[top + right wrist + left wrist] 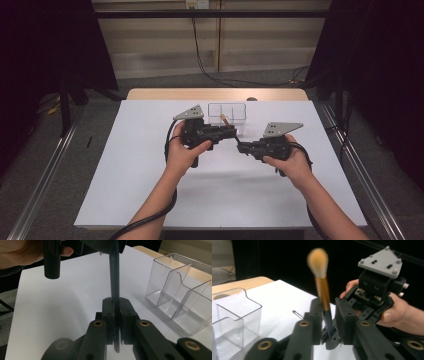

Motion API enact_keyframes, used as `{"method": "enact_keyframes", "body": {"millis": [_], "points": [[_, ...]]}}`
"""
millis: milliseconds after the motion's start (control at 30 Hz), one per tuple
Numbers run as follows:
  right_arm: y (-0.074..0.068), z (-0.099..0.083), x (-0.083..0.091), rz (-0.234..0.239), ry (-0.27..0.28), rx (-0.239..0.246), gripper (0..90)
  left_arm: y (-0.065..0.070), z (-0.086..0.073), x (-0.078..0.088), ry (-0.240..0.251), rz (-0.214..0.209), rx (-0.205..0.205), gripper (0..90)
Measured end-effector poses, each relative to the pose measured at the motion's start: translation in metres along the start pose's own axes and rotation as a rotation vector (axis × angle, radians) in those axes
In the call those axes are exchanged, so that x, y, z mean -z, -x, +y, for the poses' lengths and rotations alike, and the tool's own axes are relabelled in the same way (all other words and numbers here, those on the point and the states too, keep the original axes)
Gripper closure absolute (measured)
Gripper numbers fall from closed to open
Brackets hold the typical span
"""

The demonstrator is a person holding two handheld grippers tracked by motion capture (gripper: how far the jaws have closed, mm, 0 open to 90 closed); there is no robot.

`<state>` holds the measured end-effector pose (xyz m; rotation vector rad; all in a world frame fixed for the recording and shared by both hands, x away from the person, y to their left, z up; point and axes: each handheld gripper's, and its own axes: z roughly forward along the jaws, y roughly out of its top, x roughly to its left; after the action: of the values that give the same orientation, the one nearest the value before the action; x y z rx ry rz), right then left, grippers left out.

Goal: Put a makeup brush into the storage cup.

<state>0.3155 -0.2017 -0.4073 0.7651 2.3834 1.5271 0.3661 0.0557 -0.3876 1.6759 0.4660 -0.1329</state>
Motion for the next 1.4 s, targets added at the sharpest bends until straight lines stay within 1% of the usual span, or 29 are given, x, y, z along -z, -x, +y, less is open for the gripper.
{"method": "enact_keyframes", "body": {"millis": [100, 267, 333, 467, 633, 767, 867, 967, 1067, 1400], "points": [[-0.001, 0.000, -0.002, 0.003, -0.003, 0.000, 84.6, 0.000, -0.001, 0.000, 0.016, -0.004, 0.003, 81.5], [-0.001, 0.001, -0.004, -0.001, 0.004, -0.004, 84.6, 0.000, -0.001, -0.001, 0.040, -0.007, 0.014, 82.7], [-0.002, 0.001, -0.004, -0.002, 0.005, -0.006, 84.6, 0.000, -0.002, -0.001, 0.046, -0.010, 0.010, 83.2], [-0.003, 0.001, -0.007, 0.000, 0.005, -0.014, 84.6, 0.002, -0.002, -0.004, 0.047, -0.007, -0.010, 83.3], [-0.005, 0.002, -0.010, 0.003, 0.011, -0.026, 83.9, 0.004, -0.001, -0.006, 0.054, -0.002, -0.015, 83.5], [-0.006, 0.002, -0.013, 0.005, 0.009, -0.031, 83.6, 0.007, 0.000, -0.008, 0.051, 0.000, -0.030, 83.6], [-0.007, 0.002, -0.013, 0.004, 0.011, -0.038, 83.5, 0.007, 0.000, -0.008, 0.052, 0.003, -0.030, 83.6], [-0.007, 0.002, -0.014, 0.006, 0.014, -0.050, 83.5, 0.008, 0.000, -0.008, 0.050, 0.010, -0.037, 83.7], [-0.008, 0.002, -0.015, 0.008, 0.018, -0.056, 83.4, 0.009, 0.000, -0.008, 0.049, 0.006, -0.048, 83.6], [-0.009, 0.002, -0.017, 0.011, 0.025, -0.059, 83.0, 0.009, 0.001, -0.006, 0.051, 0.011, -0.058, 83.8]]}}
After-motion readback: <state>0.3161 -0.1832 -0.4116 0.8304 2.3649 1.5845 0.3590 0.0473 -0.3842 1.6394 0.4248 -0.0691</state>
